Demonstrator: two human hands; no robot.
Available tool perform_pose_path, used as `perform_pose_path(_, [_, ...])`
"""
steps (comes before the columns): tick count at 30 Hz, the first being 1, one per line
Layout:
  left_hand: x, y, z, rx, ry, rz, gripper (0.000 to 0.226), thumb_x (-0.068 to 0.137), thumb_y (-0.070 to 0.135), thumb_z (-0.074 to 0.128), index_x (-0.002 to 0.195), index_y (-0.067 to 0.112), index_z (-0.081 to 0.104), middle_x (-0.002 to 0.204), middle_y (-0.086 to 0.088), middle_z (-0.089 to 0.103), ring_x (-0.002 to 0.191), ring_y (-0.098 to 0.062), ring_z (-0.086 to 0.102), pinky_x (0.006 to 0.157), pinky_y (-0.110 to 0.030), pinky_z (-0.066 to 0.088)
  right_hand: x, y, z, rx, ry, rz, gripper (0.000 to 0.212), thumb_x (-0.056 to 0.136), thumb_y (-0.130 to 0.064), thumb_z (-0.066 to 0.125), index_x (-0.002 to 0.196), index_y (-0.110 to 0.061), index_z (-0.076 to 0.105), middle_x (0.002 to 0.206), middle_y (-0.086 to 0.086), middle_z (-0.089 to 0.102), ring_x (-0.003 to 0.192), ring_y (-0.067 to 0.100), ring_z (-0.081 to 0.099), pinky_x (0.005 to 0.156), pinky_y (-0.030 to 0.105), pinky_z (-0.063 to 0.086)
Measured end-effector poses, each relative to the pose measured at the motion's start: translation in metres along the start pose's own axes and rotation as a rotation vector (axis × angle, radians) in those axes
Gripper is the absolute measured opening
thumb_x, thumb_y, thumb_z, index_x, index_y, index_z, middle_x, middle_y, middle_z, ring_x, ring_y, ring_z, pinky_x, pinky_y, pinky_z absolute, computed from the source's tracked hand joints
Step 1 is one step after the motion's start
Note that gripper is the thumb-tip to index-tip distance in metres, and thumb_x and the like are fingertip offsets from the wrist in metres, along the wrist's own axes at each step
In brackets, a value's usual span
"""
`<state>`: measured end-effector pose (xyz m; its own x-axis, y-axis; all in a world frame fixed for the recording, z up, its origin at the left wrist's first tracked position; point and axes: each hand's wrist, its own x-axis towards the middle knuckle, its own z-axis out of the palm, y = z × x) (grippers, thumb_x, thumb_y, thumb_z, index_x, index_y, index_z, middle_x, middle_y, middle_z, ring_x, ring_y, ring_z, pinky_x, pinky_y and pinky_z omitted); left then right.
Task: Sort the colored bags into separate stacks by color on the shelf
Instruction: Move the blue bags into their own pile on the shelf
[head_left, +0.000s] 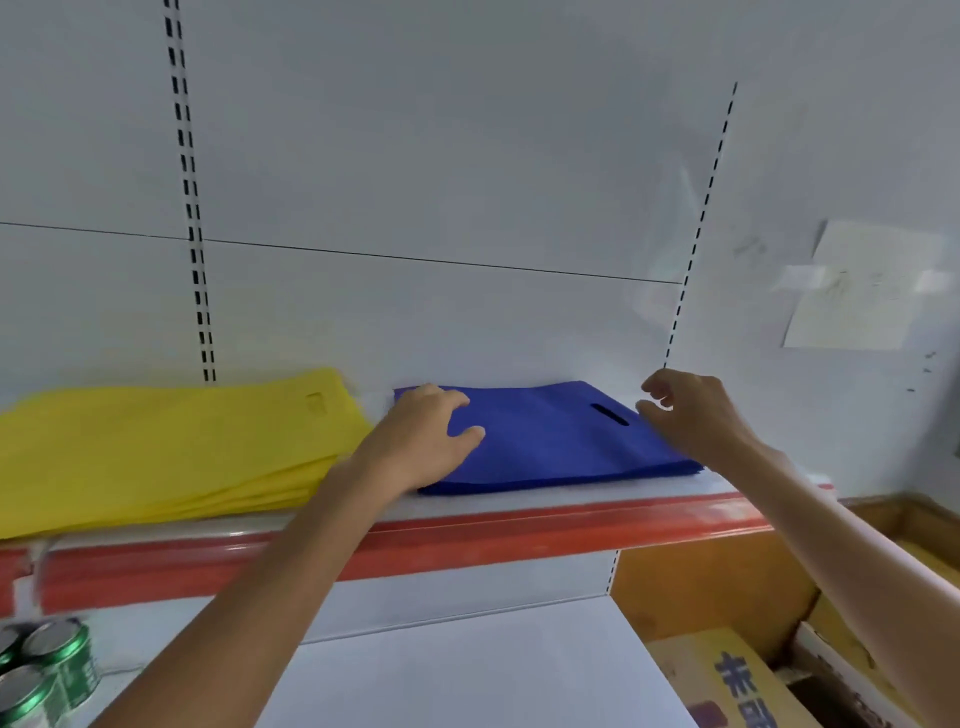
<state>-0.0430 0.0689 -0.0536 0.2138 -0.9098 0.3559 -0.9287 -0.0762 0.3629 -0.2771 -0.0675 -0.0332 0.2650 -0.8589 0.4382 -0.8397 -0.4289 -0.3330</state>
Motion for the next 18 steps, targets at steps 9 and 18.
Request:
perform_pose_path(9, [0.033,0.003,0.042,0.402,-0.062,-0.354,0.063,0.091,0.055,0.037,0.142,0.019,0.031,0.144,-0.012,0.033,0.131,-0.029,0.032,0.105,-0.036,0.030,0.057,0.050,0.031,-0.028,-0.134,0.016,0.035,0.092,-0.033,0.050,0.122,-0.016,0.056,0.118,0.003,0.061,0.103,0.025,0.059,0.077,0.031,0.045])
perform_pose_path(18, [0.045,0.004,0.051,0.202,-0.065,-0.465,0.068,0.092,0.057,0.033,0.148,0.023,0.018,0.153,-0.010,0.018,0.142,-0.023,0.016,0.113,-0.032,0.018,0.087,0.063,0.061,-0.119,-0.168,0.022,0.049,0.092,-0.057,0.041,0.075,-0.013,0.054,0.080,0.001,0.052,0.075,0.024,0.051,0.064,0.029,0.037])
